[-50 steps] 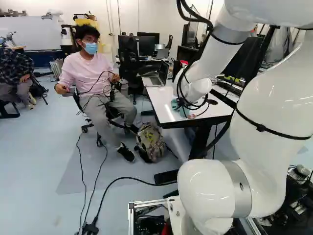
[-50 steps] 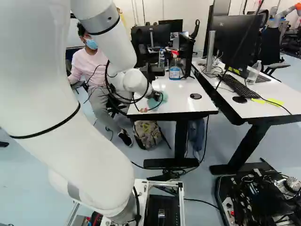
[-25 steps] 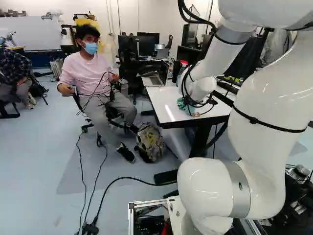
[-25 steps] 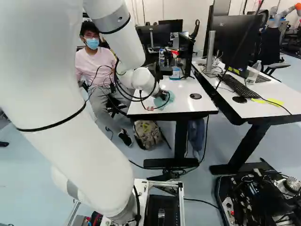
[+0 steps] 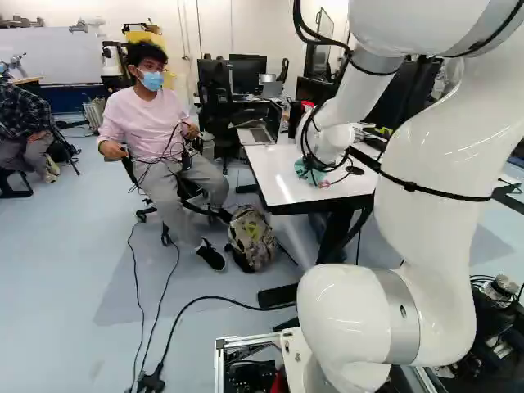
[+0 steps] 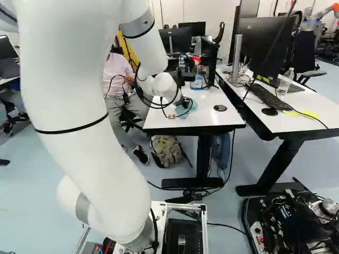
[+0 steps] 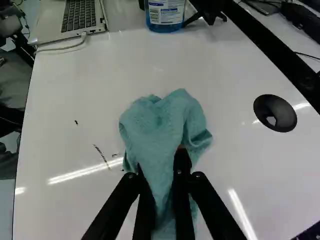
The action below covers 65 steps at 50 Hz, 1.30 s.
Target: Clean the table with the green towel
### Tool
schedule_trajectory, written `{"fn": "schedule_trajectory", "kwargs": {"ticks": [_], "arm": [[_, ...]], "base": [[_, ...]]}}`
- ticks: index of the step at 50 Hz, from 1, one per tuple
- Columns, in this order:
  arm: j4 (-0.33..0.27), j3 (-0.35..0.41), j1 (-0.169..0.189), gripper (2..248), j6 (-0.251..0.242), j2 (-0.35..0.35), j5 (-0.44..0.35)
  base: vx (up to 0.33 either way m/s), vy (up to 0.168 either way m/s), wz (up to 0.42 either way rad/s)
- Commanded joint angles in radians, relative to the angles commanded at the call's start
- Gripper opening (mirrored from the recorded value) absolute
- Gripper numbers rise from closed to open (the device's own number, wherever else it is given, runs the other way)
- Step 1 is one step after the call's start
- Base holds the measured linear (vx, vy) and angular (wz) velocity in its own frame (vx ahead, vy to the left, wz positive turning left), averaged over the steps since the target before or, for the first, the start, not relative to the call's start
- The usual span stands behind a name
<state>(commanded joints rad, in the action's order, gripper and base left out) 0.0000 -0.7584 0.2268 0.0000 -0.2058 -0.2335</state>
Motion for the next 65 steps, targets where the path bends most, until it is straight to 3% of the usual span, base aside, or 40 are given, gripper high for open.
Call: {"fn": "schedule_trajectory", "kwargs": {"ticks": [16,42,54,65], "arm": [[0.0,-0.032,-0.049,42,0.0,-0.027,0.0],[0.0,-0.019,-0.133,42,0.0,-0.016,0.0],[0.0,0.008,-0.167,42,0.0,0.007,0.0],[0.0,0.06,-0.172,42,0.0,0.053,0.0]], "base": [[0.0,0.0,0.0],[0.0,0.0,0.0],[0.0,0.0,0.0],[0.0,0.0,0.0]]}}
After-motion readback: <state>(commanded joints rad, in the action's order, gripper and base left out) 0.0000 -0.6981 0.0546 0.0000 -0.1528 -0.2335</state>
